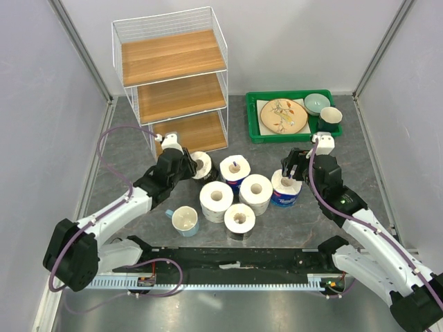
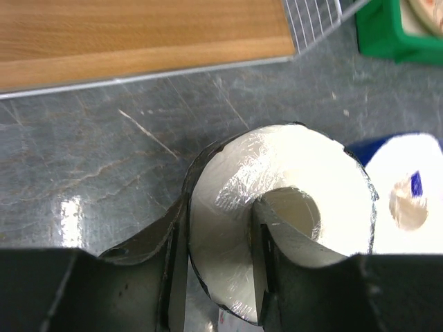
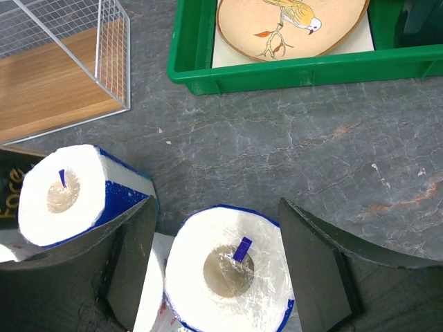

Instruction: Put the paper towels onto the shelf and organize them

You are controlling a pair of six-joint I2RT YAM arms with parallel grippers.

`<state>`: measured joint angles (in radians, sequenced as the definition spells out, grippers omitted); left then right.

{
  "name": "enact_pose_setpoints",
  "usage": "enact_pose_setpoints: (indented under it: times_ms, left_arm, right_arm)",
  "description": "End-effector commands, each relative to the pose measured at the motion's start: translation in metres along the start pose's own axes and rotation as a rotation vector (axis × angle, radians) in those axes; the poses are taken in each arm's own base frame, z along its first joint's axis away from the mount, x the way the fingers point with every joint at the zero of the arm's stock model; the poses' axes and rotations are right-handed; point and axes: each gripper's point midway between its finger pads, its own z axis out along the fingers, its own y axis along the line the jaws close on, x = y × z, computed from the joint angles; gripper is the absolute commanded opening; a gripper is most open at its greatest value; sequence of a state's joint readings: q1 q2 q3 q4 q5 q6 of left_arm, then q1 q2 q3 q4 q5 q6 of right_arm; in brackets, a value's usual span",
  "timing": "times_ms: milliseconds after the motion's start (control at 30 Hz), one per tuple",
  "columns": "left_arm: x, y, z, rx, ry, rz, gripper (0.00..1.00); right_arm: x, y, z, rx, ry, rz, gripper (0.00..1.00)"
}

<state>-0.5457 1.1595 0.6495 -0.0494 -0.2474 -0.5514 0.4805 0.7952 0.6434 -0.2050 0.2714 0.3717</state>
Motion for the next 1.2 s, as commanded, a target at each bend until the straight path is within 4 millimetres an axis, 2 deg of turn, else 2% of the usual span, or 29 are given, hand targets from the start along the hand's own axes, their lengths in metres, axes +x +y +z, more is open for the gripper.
enact_pose_setpoints:
  times_ms: [0, 167, 200, 267, 367, 400, 433, 600, 700, 933, 1167]
  left_arm:
    - [-0.056, -0.004, -0.003, -0.037, -0.232, -0.155, 0.20]
    - [-0.084, -0.003, 0.007, -0.093, -0.339, -0.256, 0.15]
    - [-0.086, -0.005, 0.014, -0.095, -0.353, -0.280, 0.12]
    - [-0.097, -0.008, 0.021, -0.101, -0.393, -0.309, 0.11]
    - [-0.105, -0.016, 0.042, -0.111, -0.407, -0.327, 0.11]
    - [-0.117, -0.022, 0.045, -0.106, -0.429, -0.343, 0.11]
    - [-0.112, -0.019, 0.056, -0.136, -0.421, -0.337, 0.11]
    - [-0.134, -0.029, 0.068, -0.148, -0.475, -0.356, 0.11]
    - [-0.142, -0.028, 0.072, -0.176, -0.499, -0.351, 0.12]
    - [-0.143, -0.024, 0.084, -0.221, -0.512, -0.356, 0.16]
    - [-0.134, -0.023, 0.101, -0.241, -0.492, -0.358, 0.18]
  right_arm:
    - [-0.005, -0.002, -0.001, 0.014, -0.021, 0.008, 0.79]
    - [-0.005, -0.001, 0.001, 0.015, -0.017, 0.010, 0.79]
    - [-0.005, -0.001, 0.001, 0.014, -0.015, 0.011, 0.79]
    - [-0.008, 0.000, 0.001, 0.013, -0.016, 0.013, 0.79]
    - [-0.010, 0.000, 0.000, 0.013, -0.022, 0.014, 0.80]
    - [-0.010, 0.000, -0.001, 0.014, -0.021, 0.014, 0.79]
    - [-0.010, 0.000, -0.001, 0.013, -0.022, 0.016, 0.79]
    - [-0.010, 0.002, -0.001, 0.007, -0.018, 0.017, 0.79]
    - [-0.011, 0.001, -0.002, 0.008, -0.022, 0.015, 0.79]
    - [-0.009, 0.003, 0.000, 0.005, -0.010, 0.016, 0.79]
    - [-0.009, 0.001, 0.000, 0.012, -0.012, 0.009, 0.80]
